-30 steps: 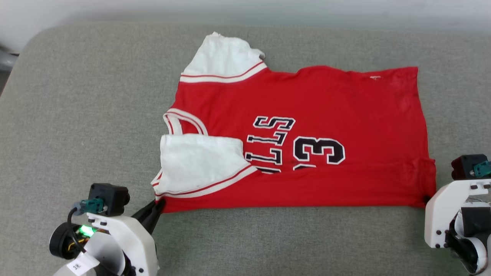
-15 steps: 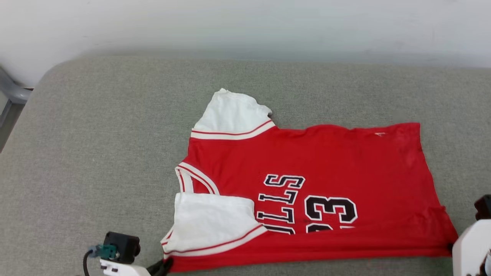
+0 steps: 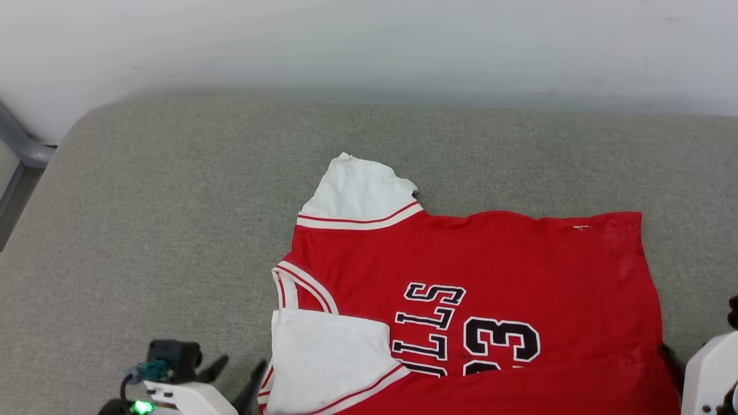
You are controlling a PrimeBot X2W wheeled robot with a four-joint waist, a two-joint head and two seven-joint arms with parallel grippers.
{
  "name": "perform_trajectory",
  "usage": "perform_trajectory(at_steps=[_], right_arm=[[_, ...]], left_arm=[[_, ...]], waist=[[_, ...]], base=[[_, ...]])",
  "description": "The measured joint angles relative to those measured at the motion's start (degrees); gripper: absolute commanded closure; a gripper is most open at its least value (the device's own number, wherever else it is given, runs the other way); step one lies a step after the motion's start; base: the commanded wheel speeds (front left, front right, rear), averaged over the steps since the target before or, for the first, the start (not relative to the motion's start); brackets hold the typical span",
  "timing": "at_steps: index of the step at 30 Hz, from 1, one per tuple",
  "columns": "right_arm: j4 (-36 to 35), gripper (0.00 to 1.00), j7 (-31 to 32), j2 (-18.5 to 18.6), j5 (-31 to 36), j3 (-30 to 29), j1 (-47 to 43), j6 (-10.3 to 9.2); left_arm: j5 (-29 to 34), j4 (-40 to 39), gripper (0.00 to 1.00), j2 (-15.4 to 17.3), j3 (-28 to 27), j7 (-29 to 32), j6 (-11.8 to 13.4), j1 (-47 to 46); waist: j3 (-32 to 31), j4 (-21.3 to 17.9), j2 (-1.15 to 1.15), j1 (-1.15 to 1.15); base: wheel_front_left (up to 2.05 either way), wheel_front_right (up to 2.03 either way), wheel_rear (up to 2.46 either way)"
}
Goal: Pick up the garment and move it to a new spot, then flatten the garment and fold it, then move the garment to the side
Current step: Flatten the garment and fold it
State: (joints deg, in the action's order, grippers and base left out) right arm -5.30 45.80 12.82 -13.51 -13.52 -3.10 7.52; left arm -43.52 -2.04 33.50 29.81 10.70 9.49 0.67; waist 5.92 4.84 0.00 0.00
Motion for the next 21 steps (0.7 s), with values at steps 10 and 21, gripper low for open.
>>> perform_trajectory(at_steps=[10,21], right_arm=[[-1.5,0.00,-17.9,0.7,-1.1,1.8,5.4,-0.01],[-1.8,0.00,-35.3,-1.8,-2.0,5.3,5.8,-0.01]], left_arm=[[6.4,-0.3,0.00,-2.3,-4.2,-18.4,-0.5,-4.1],[12.2,-0.3,0.00,-8.8,-8.6,-25.6,1.0,-5.0]], waist=[[-3.2,-0.8,0.00,0.00],[-3.0,-0.8,0.00,0.00]], base=[[0.00,0.00,0.00],[0.00,0.00,0.00]])
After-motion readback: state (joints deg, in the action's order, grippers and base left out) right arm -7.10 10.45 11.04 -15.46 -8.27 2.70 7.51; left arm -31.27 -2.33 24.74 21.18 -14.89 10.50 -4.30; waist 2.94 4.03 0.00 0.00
